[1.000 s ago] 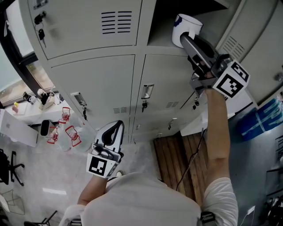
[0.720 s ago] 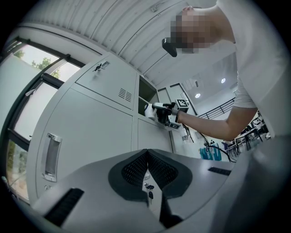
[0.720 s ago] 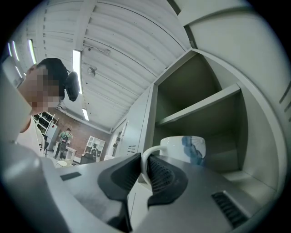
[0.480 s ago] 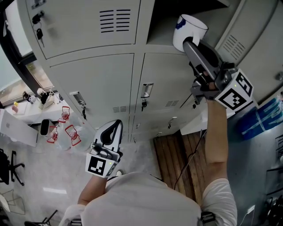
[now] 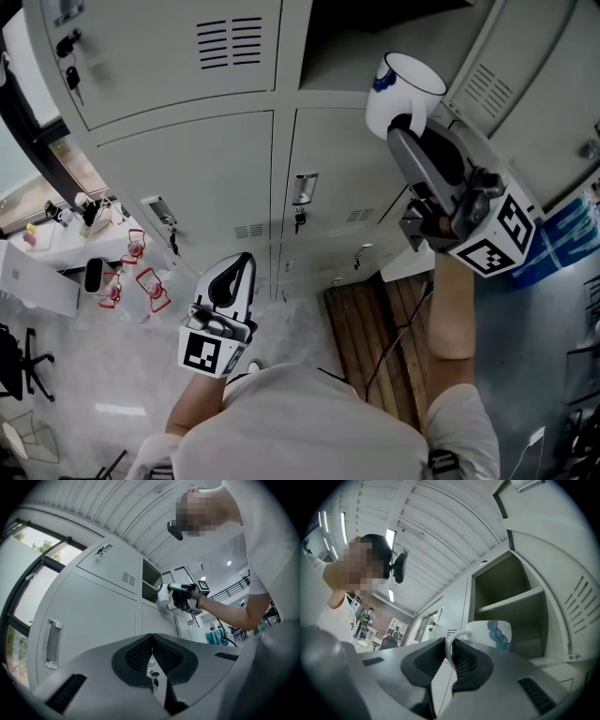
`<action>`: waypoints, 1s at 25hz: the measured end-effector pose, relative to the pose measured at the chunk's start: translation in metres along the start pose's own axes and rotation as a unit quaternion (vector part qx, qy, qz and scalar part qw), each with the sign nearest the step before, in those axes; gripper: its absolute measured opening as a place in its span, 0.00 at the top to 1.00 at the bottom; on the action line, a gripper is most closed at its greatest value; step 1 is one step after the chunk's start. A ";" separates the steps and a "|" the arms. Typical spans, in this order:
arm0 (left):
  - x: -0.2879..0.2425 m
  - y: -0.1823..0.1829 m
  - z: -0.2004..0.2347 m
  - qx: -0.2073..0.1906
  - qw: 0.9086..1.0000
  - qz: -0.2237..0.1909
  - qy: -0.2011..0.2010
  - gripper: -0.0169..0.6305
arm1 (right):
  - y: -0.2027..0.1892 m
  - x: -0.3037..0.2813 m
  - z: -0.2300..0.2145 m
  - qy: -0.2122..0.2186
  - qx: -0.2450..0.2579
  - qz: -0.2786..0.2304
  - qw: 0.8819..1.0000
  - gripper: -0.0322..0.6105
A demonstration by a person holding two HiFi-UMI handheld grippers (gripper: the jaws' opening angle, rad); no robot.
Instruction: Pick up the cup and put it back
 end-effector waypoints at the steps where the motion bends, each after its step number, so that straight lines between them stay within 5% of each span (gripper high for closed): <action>1: 0.000 0.000 0.001 -0.001 1.000 0.000 0.000 0.94 | -0.001 0.004 0.003 -0.001 -0.003 -0.003 1.000 0.87; 25: 0.038 0.015 0.037 -0.042 0.997 0.007 0.060 0.94 | -0.066 0.104 0.062 -0.164 0.033 0.007 0.986 0.87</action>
Point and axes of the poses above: the fingertips, and each gripper's own axes: x backward along the fingers, z to its left, y out of its top, the point moved 6 cm from there along x, backward along the fingers, and after that the axes turned 7 degrees about -x, right-handed, at the moved point
